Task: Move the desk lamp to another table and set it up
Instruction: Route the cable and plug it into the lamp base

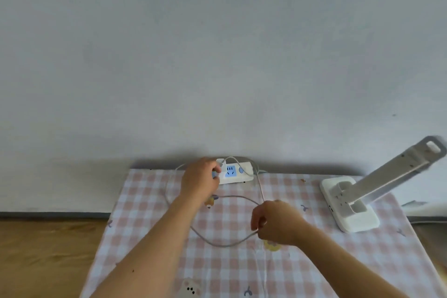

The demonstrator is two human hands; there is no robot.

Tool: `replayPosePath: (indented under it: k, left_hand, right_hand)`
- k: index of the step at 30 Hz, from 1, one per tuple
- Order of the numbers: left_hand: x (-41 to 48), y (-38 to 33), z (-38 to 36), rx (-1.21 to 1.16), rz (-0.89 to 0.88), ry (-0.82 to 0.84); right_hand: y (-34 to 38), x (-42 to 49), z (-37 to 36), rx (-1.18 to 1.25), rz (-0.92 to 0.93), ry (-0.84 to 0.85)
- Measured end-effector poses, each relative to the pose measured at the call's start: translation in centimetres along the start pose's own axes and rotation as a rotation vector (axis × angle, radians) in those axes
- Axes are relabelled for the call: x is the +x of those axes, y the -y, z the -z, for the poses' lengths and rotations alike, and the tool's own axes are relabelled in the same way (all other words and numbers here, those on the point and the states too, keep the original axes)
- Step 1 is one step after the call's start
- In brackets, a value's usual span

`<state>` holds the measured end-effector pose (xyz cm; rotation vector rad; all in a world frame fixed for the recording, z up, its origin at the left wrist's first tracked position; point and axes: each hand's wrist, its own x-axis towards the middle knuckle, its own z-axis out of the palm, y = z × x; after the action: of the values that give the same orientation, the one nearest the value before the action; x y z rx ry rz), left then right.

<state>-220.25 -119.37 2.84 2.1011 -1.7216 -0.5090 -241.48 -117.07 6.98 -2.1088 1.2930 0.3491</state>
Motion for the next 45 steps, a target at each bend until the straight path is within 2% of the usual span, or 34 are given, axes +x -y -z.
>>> replayPosePath:
  k: [3, 7, 9, 11, 13, 15, 18, 21, 23, 25, 27, 28, 30, 33, 35, 36, 38, 41, 43, 45]
  left_hand:
    - [-0.4, 0.4, -1.4, 0.044, 0.036, 0.165]
    - [-1.0, -0.3, -3.2, 0.082, -0.087, 0.427]
    - [-0.8, -1.1, -3.9, 0.118, -0.129, 0.511]
    - [-0.5, -1.5, -4.3, 0.174, -0.146, 0.541]
    - [-0.2, -1.2, -4.2, 0.246, -0.132, 0.503]
    - [0.0, -0.5, -3.8, 0.344, -0.086, 0.438]
    - [0.2, 0.4, -3.4, 0.397, -0.004, 0.329]
    - [0.3, -0.7, -3.0, 0.225, -0.038, 0.233]
    - [0.9, -2.2, -2.3, 0.076, -0.096, 0.119]
    - [2.1, -3.5, -1.3, 0.017, -0.125, -0.023]
    - [3.0, -4.1, -0.5, 0.058, -0.160, -0.094]
    - [3.4, -4.1, -0.2, 0.090, -0.177, -0.118]
    - [3.9, -3.8, 0.3, 0.129, -0.187, -0.161]
    - [4.8, -2.6, 0.7, 0.199, -0.128, -0.146]
    - [5.5, -1.6, 0.8, 0.290, -0.069, -0.083]
    - [5.7, -1.1, 0.8, 0.353, -0.056, -0.047]
    - [5.9, -0.5, 0.5, 0.470, -0.056, 0.036]
    - [6.2, 0.2, -0.1, 0.455, -0.051, 0.086]
    - [6.4, 0.5, -0.5, 0.403, -0.051, 0.058]
    - [6.4, 0.8, -0.8, 0.391, -0.021, 0.084]
  right_hand:
    - [-1.2, -0.3, -1.4, 0.010, -0.036, 0.056]
    - [-0.5, -0.3, -3.3, 0.038, 0.038, -0.042]
    - [0.3, -0.3, -3.6, 0.040, 0.105, -0.061]
    - [0.7, -0.3, -3.6, 0.041, 0.163, -0.009]
    - [0.6, -0.5, -3.1, 0.036, 0.189, 0.057]
    - [0.4, -0.4, -2.5, 0.053, 0.214, 0.041]
    - [0.4, -0.1, -1.6, 0.045, 0.282, -0.176]
    - [0.4, 0.3, -1.9, -0.109, 0.508, -0.498]
    - [0.8, 0.4, -2.7, -0.187, 0.600, -0.514]
    - [0.9, 1.1, -3.4, -0.137, 0.507, -0.328]
    - [0.0, 1.6, -3.6, 0.002, 0.221, -0.118]
    - [-0.6, 1.9, -3.6, 0.110, 0.095, -0.082]
    - [-1.9, 2.3, -3.4, 0.252, -0.048, -0.172]
    - [-3.1, 2.5, -2.0, 0.242, -0.063, -0.546]
    - [-3.7, 2.9, -0.7, 0.256, -0.036, -0.706]
    - [-4.0, 3.2, 0.0, 0.237, 0.009, -0.695]
    - [-4.1, 3.8, 0.9, 0.076, 0.111, -0.555]
    - [-3.7, 5.5, 1.1, -0.125, 0.168, -0.429]
    - [-3.9, 7.1, 1.3, -0.082, 0.046, -0.404]
    - [-4.8, 8.2, 1.7, 0.143, -0.135, -0.356]
